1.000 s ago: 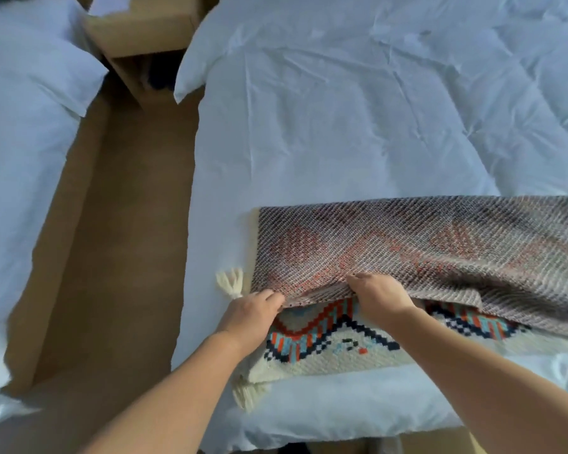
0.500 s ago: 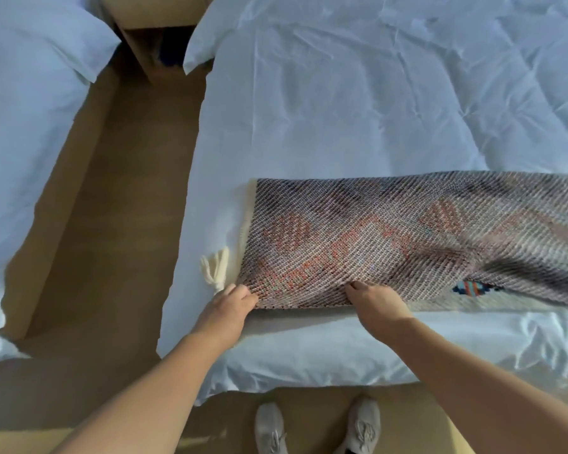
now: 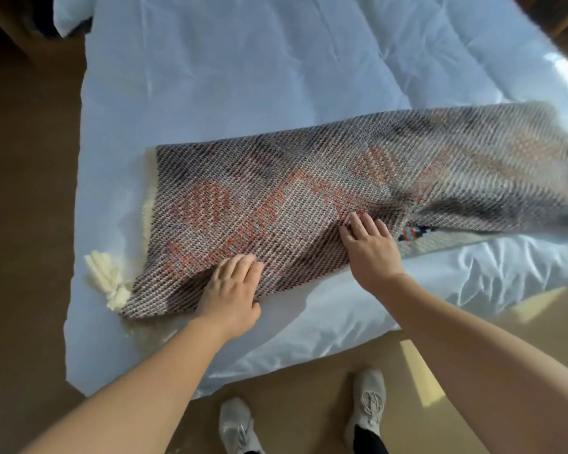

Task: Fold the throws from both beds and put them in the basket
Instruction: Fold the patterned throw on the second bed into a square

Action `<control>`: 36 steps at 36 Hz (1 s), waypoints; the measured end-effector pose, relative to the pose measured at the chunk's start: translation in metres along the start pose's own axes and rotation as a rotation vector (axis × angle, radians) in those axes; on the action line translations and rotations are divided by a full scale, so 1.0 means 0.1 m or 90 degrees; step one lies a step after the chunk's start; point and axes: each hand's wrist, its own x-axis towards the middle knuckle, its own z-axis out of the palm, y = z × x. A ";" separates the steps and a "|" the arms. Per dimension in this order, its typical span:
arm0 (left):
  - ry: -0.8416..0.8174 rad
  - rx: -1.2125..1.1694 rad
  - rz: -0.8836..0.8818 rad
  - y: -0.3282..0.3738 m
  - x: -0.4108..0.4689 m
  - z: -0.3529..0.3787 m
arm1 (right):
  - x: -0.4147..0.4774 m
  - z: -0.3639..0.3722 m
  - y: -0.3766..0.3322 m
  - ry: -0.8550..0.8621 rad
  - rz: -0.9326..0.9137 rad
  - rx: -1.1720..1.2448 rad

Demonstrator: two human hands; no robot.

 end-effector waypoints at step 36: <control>-0.046 0.008 0.106 1.92 1.38 0.04 | -0.43 0.73 2.65 -0.046 -0.028 0.049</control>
